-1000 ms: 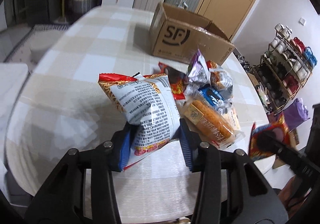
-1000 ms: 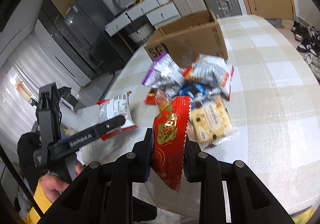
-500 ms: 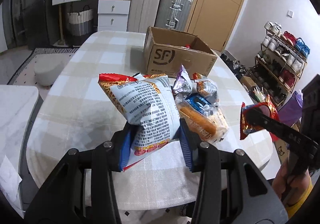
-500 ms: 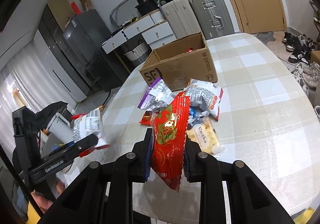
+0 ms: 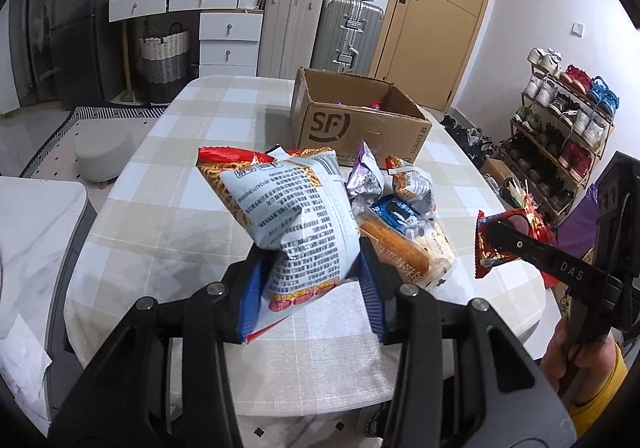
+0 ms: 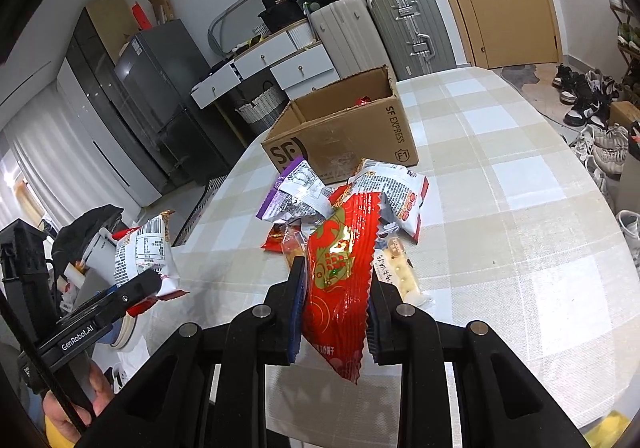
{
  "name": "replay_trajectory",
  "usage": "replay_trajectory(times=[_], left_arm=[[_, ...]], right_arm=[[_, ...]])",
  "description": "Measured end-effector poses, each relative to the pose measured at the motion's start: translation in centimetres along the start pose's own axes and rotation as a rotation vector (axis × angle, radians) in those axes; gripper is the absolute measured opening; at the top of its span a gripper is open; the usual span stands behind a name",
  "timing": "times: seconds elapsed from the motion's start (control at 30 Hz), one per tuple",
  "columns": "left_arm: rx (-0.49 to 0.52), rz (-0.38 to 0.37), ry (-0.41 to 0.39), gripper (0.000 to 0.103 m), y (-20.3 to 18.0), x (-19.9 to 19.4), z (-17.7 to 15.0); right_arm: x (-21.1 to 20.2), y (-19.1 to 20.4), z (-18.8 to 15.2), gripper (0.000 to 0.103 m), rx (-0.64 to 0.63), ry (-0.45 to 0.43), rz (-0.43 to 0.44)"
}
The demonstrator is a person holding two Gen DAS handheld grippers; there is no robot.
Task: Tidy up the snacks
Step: 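Lift both held snacks and carry them toward the cardboard box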
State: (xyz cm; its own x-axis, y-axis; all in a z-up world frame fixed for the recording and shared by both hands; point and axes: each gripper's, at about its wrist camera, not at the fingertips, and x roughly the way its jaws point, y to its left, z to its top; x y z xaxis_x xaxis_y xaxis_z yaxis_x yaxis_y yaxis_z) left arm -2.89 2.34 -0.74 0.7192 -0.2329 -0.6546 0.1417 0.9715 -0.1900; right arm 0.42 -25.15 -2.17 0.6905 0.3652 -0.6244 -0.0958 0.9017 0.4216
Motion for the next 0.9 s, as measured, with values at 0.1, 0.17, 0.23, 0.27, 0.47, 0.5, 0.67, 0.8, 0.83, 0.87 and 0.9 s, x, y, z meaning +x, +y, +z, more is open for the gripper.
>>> replay_trajectory(times=[0.1,0.17,0.23,0.27,0.47,0.5,0.67,0.8,0.83,0.87,0.9], left_arm=[[0.006,0.006,-0.002,0.040,-0.2,-0.3,0.0],[0.008,0.004,-0.003,0.040,-0.4,-0.4,0.1],[0.010,0.006,-0.008,0.040,-0.6,-0.6,0.2],[0.012,0.007,-0.010,0.040,-0.8,-0.6,0.2],[0.054,0.051,-0.045,0.040,-1.9,-1.1,0.2],[0.065,0.051,-0.052,0.040,-2.2,-1.2,0.2],[0.088,0.059,-0.070,0.040,-3.2,-2.1,0.5],[0.106,0.056,-0.078,0.040,-4.0,-2.8,0.8],[0.111,0.056,-0.075,0.040,-4.2,-2.9,1.0],[0.114,0.048,-0.071,0.040,-4.4,-3.1,1.3],[0.111,0.033,-0.070,0.040,-4.6,-3.3,1.6]], right_arm=[[0.1,0.0,0.0,0.025,0.000,0.000,0.000],[0.1,0.1,0.0,0.025,0.000,0.000,0.001],[0.1,0.1,0.0,0.025,0.000,0.001,0.000],[0.1,0.1,0.0,0.025,0.000,0.001,0.000],[0.2,0.5,-0.1,0.025,-0.030,0.003,-0.002],[0.2,0.6,-0.1,0.025,-0.042,0.003,-0.005],[0.0,0.7,0.1,0.025,-0.037,0.001,0.002],[-1.4,1.4,0.3,0.025,-0.052,-0.025,0.028],[-1.9,1.8,0.4,0.025,-0.065,-0.031,0.031],[-2.4,2.1,0.6,0.025,-0.071,-0.036,0.034],[-2.8,2.3,0.8,0.025,-0.074,-0.041,0.040]])
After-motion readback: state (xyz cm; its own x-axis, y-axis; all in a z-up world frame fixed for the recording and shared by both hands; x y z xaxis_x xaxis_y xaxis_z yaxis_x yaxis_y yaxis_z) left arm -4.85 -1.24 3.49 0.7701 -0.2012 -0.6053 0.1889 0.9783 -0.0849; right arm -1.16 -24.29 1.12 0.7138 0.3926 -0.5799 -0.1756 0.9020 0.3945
